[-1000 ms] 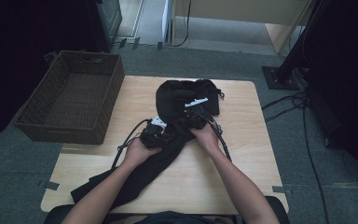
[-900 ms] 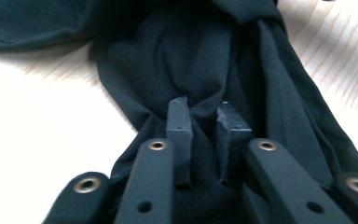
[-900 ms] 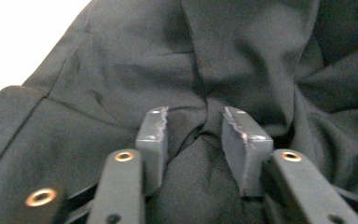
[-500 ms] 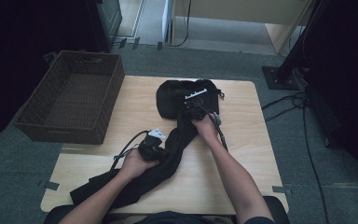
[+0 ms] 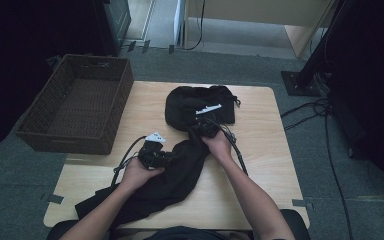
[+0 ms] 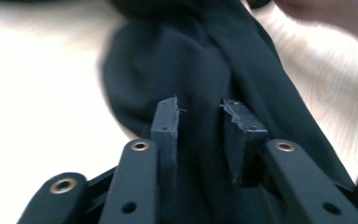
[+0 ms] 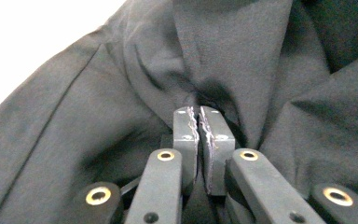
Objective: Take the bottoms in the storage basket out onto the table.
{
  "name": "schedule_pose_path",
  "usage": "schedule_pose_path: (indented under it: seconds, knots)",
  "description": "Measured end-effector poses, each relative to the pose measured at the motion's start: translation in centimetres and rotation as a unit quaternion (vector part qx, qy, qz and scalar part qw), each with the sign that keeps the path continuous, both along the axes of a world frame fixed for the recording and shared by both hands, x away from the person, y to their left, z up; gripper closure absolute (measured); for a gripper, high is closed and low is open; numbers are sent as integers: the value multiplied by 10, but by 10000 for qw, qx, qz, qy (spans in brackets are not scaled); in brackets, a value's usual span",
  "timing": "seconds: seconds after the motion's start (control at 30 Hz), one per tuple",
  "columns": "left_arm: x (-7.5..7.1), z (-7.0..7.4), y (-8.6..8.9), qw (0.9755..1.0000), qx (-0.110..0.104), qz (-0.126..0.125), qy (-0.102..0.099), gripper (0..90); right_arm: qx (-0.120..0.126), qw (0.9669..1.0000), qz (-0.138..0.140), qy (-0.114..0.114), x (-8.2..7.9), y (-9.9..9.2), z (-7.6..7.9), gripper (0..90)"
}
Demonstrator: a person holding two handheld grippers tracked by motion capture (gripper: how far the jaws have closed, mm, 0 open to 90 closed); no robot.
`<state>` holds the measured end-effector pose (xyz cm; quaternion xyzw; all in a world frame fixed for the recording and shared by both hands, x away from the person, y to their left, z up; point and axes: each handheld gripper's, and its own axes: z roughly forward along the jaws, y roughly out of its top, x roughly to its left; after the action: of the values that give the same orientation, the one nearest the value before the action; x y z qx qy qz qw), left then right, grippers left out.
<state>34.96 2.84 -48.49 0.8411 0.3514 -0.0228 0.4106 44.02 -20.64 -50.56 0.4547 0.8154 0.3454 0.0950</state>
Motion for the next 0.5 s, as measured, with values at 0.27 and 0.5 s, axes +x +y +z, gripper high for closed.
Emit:
schedule_pose_path:
  seconds: [0.27,0.5]
  knots:
    - [33,4,4,9995,72,315,-62,607,167,9996,245,-4,-47,-11,-2,801]
    - [59,-3,-2,9988,198,432,-117,603,309,9989,344,-77,-68,-28,8,684]
